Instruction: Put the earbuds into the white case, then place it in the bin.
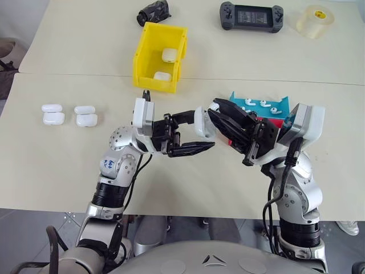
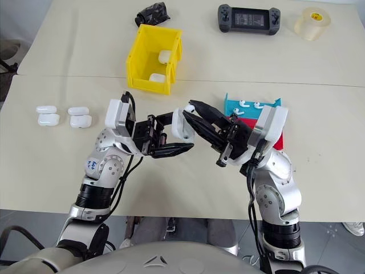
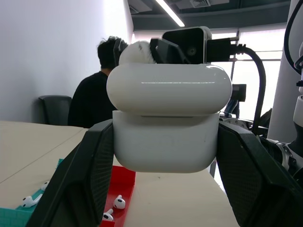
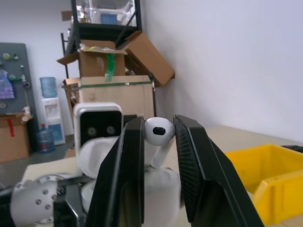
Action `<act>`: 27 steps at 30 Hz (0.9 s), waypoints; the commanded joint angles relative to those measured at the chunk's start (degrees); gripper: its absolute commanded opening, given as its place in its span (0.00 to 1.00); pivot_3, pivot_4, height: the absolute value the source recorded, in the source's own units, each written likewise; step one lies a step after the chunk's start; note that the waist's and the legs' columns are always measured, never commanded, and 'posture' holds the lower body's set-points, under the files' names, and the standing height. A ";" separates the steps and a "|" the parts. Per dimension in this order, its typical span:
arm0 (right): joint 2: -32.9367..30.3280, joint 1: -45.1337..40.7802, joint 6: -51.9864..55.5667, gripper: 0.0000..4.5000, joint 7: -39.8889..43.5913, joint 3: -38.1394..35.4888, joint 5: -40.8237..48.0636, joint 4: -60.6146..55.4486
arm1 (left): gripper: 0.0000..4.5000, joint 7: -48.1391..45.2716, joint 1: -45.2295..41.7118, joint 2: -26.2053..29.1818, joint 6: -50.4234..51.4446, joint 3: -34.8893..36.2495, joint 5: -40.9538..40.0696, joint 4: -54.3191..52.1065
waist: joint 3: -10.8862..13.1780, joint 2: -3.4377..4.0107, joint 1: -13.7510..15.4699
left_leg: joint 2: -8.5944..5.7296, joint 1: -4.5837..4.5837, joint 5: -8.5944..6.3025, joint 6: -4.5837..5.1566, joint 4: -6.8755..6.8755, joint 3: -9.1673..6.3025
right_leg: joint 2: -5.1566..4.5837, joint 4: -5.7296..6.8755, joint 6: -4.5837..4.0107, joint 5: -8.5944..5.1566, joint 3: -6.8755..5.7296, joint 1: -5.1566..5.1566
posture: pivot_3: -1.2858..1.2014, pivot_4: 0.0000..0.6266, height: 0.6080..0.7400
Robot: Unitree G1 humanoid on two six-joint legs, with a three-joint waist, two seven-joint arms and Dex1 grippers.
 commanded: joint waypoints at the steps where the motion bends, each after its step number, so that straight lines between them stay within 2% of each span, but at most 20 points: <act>1: -0.34 0.03 -2.16 0.17 0.69 0.49 -0.33 0.46 | 0.62 0.17 -0.58 -0.53 -0.21 0.13 -1.09 -2.92 | 0.00 0.00 -0.12 | 0.00 0.00 0.00 0.00 0.00 0.00 | 0.00 0.00 0.00 0.00 0.00 0.00 | 0.52 0.24 1.00; 18: -7.64 0.05 -1.54 0.17 6.36 2.19 -0.06 1.68 | 0.62 1.49 -0.97 -1.74 -1.82 0.47 -0.14 -2.50 | 0.00 0.00 -0.55 | 0.01 0.00 0.00 0.00 0.00 0.00 | -0.01 -0.01 0.00 0.00 0.00 0.01 | 0.52 0.24 1.00; 27: -9.26 -3.34 3.47 0.17 4.84 2.07 3.23 0.24 | 0.62 -0.33 -0.15 -0.96 -2.42 -1.02 0.97 -2.56 | 0.00 0.00 -0.59 | 0.02 0.00 0.01 -0.01 0.00 -0.01 | -0.01 -0.02 0.00 0.00 0.00 0.01 | 0.52 0.24 1.00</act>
